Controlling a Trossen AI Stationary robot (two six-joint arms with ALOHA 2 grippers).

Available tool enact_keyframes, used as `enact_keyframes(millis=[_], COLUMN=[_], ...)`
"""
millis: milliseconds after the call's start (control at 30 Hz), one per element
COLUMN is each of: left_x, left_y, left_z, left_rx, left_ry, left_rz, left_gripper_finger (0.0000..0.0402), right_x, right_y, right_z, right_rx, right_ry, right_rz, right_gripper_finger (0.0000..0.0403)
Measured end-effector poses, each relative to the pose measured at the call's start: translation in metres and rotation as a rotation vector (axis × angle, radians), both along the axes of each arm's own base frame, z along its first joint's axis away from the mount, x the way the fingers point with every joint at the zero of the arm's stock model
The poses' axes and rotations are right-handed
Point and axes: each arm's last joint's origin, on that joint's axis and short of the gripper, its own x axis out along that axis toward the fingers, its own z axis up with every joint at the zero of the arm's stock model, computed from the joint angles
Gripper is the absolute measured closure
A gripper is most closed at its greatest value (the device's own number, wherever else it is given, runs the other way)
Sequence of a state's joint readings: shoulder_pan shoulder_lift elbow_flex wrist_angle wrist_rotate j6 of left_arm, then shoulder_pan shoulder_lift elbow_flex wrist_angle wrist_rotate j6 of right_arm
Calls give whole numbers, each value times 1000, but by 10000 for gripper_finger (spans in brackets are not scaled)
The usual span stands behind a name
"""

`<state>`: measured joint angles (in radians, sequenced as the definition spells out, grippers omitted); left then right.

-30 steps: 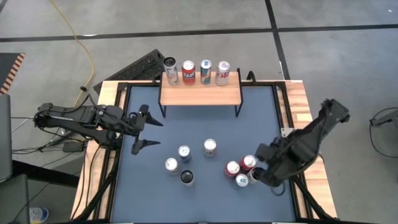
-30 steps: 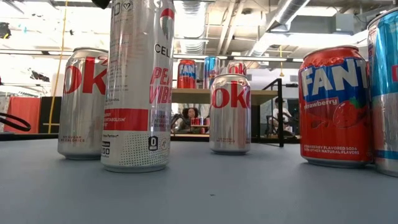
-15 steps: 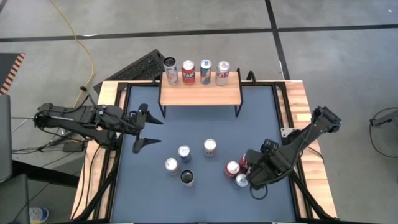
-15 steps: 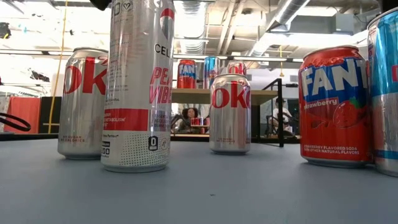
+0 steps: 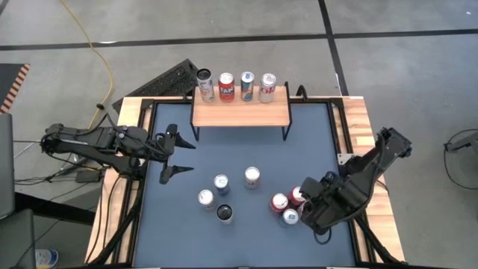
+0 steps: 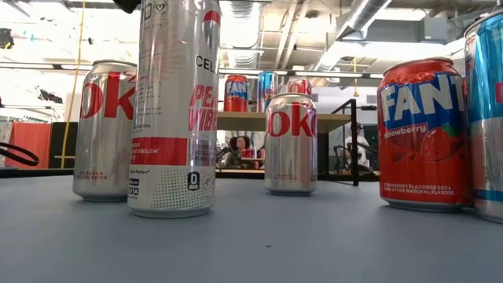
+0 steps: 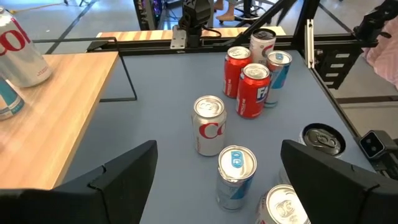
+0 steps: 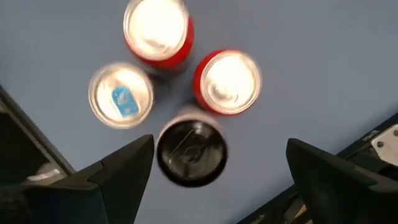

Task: Place canned beverage on shelf
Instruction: Put the right black soda can on the shelf

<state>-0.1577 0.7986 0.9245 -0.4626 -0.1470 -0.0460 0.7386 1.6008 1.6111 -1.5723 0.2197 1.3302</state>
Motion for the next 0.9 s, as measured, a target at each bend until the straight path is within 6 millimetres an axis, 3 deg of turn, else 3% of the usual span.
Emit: enact_keyframes(millis=[367, 900], left_x=[0, 5], left_y=[0, -1], left_z=[-1, -7], left_rx=[-11, 0], left_ry=[10, 63], left_rz=[4, -4], left_gripper_finger=[69, 69], right_x=[4, 4], right_y=[0, 1], right_z=[-4, -27], right_rx=[50, 64], right_ry=[52, 141], right_rz=[-55, -129], right_gripper_finger=[33, 33])
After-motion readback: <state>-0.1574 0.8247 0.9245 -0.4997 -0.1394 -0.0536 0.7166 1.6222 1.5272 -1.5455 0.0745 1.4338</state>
